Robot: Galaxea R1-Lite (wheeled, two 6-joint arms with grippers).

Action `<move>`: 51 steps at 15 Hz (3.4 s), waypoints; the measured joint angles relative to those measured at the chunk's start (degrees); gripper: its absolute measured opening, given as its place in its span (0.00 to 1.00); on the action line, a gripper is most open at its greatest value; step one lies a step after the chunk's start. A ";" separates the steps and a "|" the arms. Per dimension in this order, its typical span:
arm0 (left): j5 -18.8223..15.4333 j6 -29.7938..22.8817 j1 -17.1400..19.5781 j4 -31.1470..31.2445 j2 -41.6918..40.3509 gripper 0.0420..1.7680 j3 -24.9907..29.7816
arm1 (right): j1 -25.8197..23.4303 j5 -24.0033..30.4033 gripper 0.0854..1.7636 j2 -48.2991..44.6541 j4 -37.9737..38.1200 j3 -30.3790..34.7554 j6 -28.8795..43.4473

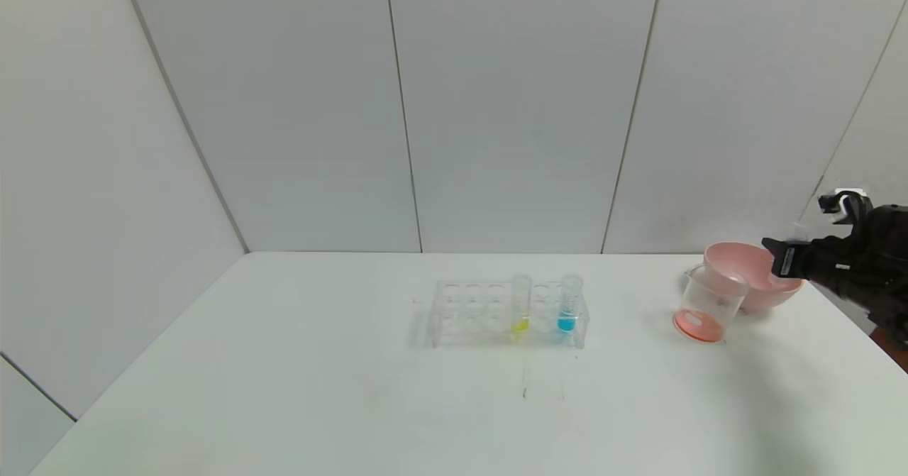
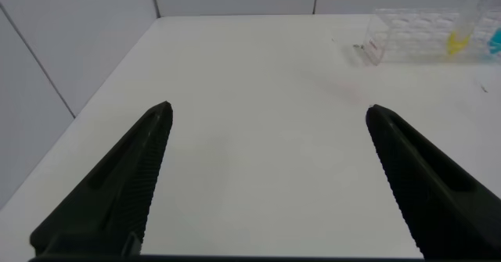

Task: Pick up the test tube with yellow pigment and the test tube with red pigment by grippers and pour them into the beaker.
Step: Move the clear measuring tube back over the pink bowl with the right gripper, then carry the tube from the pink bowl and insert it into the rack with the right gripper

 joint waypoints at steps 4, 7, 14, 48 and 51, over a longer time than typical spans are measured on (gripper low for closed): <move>0.00 -0.02 0.00 0.00 0.00 1.00 0.00 | 0.13 0.23 0.46 0.50 0.00 0.66 -0.22; 0.00 -0.02 0.00 0.00 0.00 1.00 0.00 | 0.11 0.23 0.62 0.80 -0.27 0.51 -0.73; 0.00 -0.02 0.00 0.00 0.00 1.00 0.00 | 0.16 0.41 0.82 -5.53 5.34 -3.47 -0.77; 0.00 -0.02 0.00 0.00 0.00 1.00 0.00 | 62.48 -40.38 0.96 5.81 2.96 -4.58 19.20; 0.00 0.00 0.00 0.02 0.00 1.00 0.00 | 60.68 -40.24 0.96 8.77 5.07 -8.24 18.74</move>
